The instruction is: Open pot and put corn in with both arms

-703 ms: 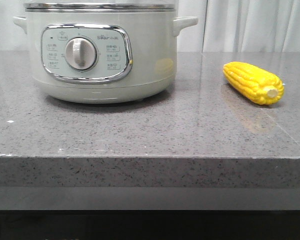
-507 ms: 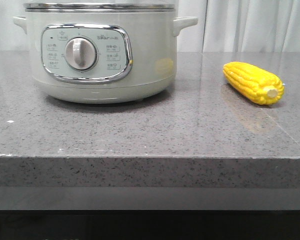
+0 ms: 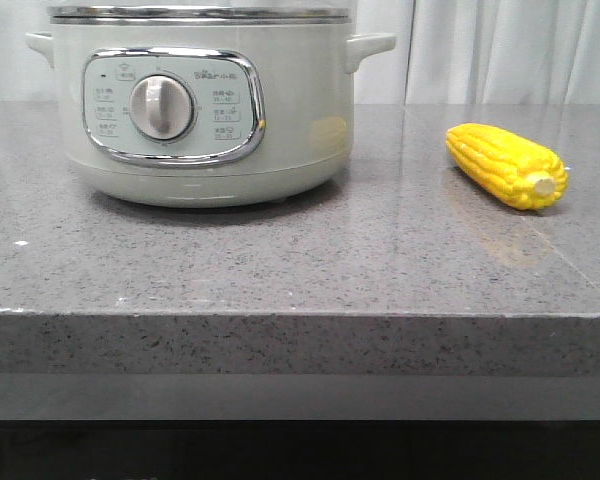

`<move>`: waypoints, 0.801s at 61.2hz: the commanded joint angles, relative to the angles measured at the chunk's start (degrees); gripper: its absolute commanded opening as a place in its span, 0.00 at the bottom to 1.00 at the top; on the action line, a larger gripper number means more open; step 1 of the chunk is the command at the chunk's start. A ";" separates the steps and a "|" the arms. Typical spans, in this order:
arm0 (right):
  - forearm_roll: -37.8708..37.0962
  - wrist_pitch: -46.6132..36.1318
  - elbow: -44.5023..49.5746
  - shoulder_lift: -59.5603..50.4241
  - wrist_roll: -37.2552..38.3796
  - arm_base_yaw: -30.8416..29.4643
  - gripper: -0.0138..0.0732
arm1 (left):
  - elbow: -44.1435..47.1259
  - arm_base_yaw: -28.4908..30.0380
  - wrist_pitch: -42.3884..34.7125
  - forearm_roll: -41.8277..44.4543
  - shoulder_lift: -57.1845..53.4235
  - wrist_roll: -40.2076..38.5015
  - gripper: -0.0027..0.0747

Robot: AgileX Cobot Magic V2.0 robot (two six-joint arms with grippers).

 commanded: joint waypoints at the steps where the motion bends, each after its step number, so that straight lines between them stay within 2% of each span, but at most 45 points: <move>1: -0.60 -4.15 -0.65 -1.24 -0.10 -0.33 0.08 | 0.71 0.05 -4.81 -0.47 -0.83 -0.42 0.01; 49: -0.60 -6.08 -0.65 -1.24 -0.10 -0.33 0.08 | 0.71 0.05 -4.81 -0.47 -0.83 -0.42 0.01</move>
